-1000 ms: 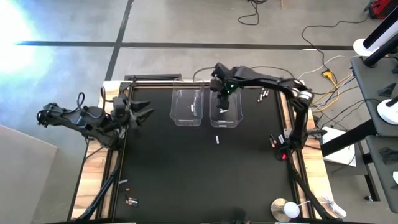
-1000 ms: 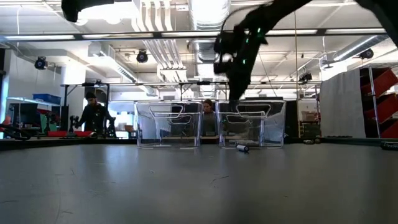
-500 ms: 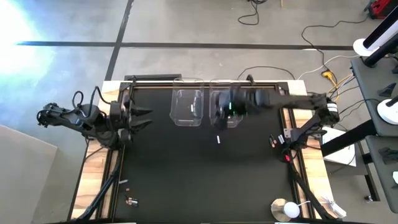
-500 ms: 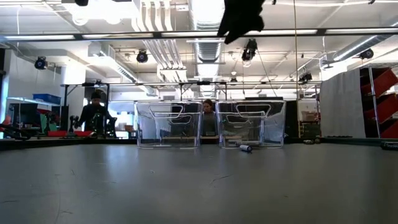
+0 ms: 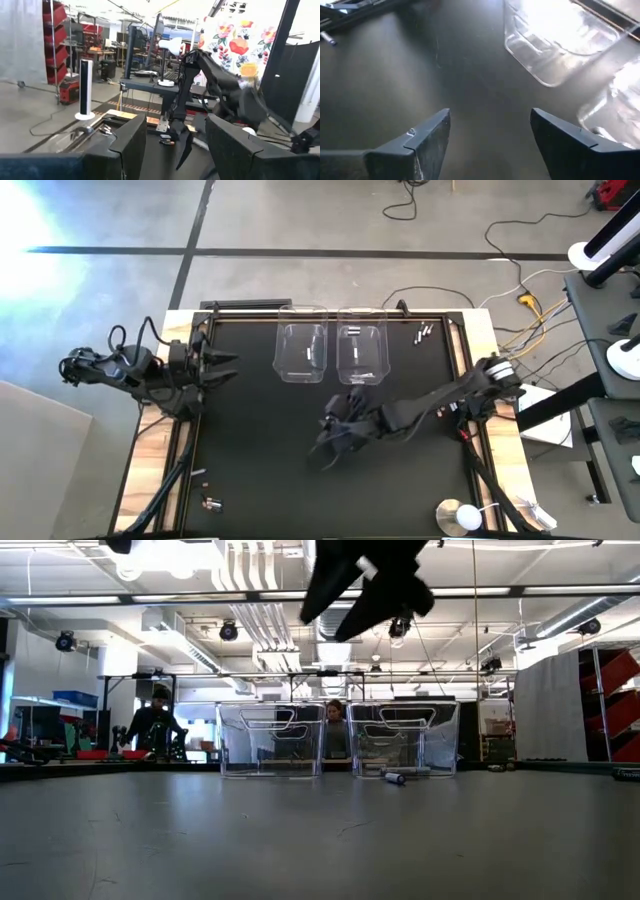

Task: Sort batteries
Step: Put the white battery into the right transparent bin

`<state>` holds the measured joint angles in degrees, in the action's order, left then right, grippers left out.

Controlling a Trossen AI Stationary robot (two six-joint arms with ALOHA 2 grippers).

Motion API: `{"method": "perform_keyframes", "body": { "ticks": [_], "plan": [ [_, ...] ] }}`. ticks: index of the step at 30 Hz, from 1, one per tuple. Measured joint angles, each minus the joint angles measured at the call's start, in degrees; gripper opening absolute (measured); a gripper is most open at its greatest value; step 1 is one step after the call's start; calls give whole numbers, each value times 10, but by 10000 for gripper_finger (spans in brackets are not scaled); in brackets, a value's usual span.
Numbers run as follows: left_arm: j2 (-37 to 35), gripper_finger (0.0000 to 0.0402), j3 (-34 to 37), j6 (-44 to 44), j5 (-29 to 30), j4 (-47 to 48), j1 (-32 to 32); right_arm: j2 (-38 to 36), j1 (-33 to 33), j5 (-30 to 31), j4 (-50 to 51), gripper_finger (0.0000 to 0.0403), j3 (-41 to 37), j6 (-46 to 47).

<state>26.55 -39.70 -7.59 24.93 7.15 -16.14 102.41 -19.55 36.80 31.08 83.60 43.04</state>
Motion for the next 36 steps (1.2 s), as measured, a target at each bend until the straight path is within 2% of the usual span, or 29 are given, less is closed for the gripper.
{"method": "perform_keyframes", "body": {
  "ticks": [4, 8, 12, 20, 24, 30, 32, 36],
  "plan": [
    [-7, 182, 0, -45, 0, 24, 0, 44, -7, 66, -100, 289, -2, 0],
    [-8, 182, 0, -56, 0, 25, 0, 60, 1, 61, -160, 313, -3, 12],
    [-12, 182, 0, -56, 0, 44, 0, 74, 11, 52, -176, 327, -8, 23],
    [-30, 182, 0, -64, 10, 91, 0, 82, 5, 57, -247, 326, -63, 25],
    [-37, 182, 0, -70, 11, 128, 0, 82, -11, 92, -241, 320, -100, 59],
    [-41, 182, 0, -80, 23, 153, 0, 81, -18, 102, -189, 317, -142, 91],
    [-42, 182, 0, -84, 29, 163, 0, 76, -18, 124, -139, 315, -154, 149],
    [-42, 182, 0, -97, 31, 190, 0, 60, -21, 177, -65, 310, -196, 320]
  ]
}}
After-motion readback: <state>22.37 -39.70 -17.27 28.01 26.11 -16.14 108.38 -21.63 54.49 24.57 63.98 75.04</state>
